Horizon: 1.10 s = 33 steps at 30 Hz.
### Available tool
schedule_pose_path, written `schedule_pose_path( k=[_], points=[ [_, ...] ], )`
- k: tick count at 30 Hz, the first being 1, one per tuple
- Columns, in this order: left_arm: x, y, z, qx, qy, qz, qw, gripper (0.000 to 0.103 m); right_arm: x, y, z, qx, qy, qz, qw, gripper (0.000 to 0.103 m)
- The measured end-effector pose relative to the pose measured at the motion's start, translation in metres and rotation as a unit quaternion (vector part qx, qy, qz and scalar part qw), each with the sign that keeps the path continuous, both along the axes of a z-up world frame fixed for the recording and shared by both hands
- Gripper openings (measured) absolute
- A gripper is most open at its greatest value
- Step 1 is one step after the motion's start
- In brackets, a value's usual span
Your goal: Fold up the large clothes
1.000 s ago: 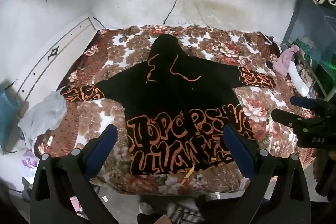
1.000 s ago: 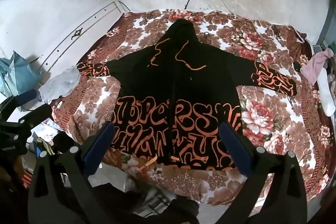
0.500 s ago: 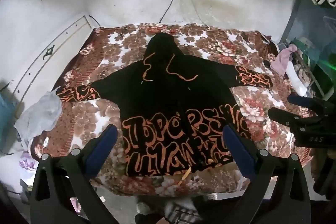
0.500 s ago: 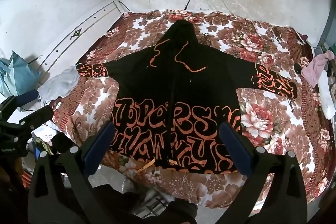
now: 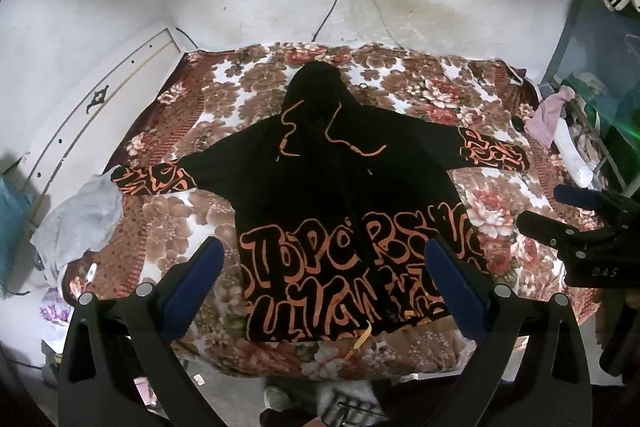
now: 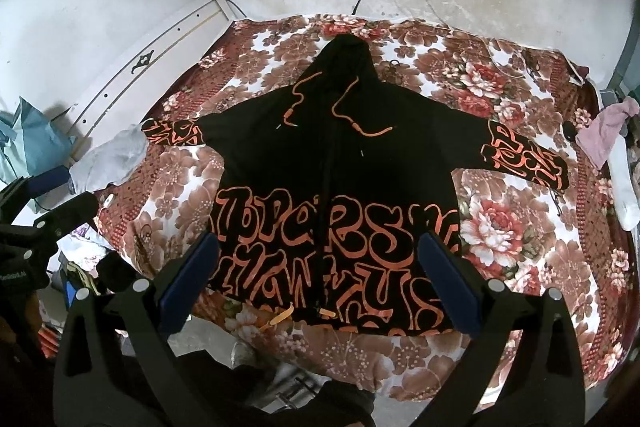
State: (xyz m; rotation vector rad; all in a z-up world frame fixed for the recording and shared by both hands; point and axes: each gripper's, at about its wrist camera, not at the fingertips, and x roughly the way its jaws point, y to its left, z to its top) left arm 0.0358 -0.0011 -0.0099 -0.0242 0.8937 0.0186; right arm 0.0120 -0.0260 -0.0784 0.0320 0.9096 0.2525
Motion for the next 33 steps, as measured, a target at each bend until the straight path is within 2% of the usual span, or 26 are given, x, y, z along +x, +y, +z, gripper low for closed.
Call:
schedule_pose_path(
  k=[7, 16, 23, 29, 33],
  points=[
    [0.016, -0.001, -0.004, -0.002, 0.019, 0.019, 0.9996, 0.098, 0.018, -0.002, -0.004, -0.004, -0.003, 0.012, 1.0, 0.098],
    [0.021, -0.011, 0.006, 0.002, 0.008, 0.024, 0.9997, 0.098, 0.016, -0.003, -0.003, -0.015, -0.007, 0.041, 0.999, 0.098],
    [0.026, -0.01, 0.01, 0.008, 0.008, 0.033, 0.9994, 0.098, 0.022, -0.007, -0.001, -0.008, -0.004, 0.039, 0.999, 0.098],
    [0.034, -0.016, 0.008, 0.022, 0.02, 0.056, 0.998, 0.098, 0.026, -0.012, 0.001, -0.005, -0.005, 0.043, 0.999, 0.098],
    [0.042, -0.016, 0.003, 0.036, 0.042, 0.066, 0.9963, 0.098, 0.038, -0.028, 0.0, -0.008, -0.002, 0.037, 0.999, 0.098]
  ],
)
